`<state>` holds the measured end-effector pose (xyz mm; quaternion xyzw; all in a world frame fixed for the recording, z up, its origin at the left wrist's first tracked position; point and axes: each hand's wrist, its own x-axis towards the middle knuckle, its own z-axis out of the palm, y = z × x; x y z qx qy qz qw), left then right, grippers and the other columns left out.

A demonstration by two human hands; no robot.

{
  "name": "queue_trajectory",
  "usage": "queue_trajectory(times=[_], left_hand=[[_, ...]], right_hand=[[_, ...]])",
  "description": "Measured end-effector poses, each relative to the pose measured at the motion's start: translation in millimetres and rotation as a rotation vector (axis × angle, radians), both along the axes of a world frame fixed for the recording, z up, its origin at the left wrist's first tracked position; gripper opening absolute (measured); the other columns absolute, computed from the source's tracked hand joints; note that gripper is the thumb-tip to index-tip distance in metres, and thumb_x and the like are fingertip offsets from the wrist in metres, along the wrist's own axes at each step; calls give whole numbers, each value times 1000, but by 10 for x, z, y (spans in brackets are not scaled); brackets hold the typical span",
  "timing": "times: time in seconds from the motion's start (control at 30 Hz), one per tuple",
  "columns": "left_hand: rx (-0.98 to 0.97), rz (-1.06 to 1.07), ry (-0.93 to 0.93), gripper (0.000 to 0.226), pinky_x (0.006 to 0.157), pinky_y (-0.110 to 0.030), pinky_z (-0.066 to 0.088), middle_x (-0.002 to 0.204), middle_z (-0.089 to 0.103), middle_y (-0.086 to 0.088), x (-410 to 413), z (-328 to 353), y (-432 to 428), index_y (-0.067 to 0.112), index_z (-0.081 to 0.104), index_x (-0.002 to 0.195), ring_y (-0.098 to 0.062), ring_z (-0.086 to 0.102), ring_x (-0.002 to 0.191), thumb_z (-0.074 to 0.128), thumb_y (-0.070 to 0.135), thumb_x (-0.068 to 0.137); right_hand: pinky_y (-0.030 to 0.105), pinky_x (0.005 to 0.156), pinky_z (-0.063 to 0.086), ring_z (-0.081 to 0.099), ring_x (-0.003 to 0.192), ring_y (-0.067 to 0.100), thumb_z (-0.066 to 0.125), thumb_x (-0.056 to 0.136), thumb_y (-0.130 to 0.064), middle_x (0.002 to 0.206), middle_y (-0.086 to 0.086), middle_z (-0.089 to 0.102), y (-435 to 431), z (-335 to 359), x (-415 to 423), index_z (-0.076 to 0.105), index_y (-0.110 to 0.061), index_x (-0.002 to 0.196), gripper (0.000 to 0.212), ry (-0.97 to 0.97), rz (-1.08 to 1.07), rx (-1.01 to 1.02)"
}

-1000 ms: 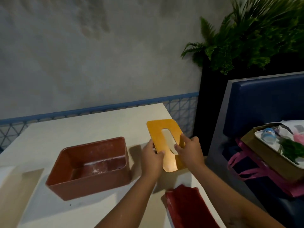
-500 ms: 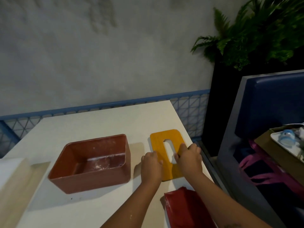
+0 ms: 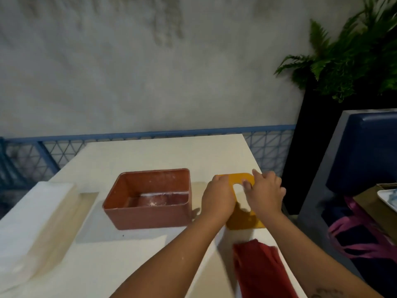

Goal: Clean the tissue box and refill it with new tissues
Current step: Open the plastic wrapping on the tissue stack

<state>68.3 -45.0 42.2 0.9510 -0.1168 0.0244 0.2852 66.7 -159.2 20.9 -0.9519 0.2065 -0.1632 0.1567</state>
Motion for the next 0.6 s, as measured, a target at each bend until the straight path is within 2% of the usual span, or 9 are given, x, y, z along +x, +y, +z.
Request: queue_trajectory(times=[0.07, 0.2, 0.4, 0.6], left_hand=[[-87, 4, -72, 43, 99, -32, 41, 140, 43, -3, -38, 230, 100, 19, 39, 138, -21, 47, 124, 42, 14, 96], [-197, 71, -214, 38, 97, -29, 44, 137, 48, -1, -82, 586, 536, 19, 45, 134, -18, 51, 119, 44, 15, 97], [-254, 253, -292, 36, 100, -30, 44, 134, 52, 0, -133, 804, 1519, 20, 50, 130, -17, 54, 118, 48, 15, 95], [-202, 407, -287, 33, 94, -27, 46, 128, 56, -2, -130, 732, 2871, 17, 52, 127, -18, 58, 110, 49, 13, 94]], right_hand=[[42, 94, 33, 38, 120, 29, 42, 95, -45, 129, 11, 47, 146, 224, 4, 50, -20, 134, 47, -102, 31, 65], [42, 96, 32, 39, 121, 28, 46, 95, -41, 130, 11, 48, 648, 583, 7, 57, -17, 128, 42, -221, 136, 152], [39, 97, 32, 39, 123, 24, 47, 95, -40, 130, 8, 48, 1603, 828, -4, 60, -19, 123, 37, -245, 291, 179], [35, 97, 37, 42, 118, 21, 50, 94, -38, 125, 4, 51, 2739, 754, -12, 62, -23, 121, 33, -174, 513, 147]])
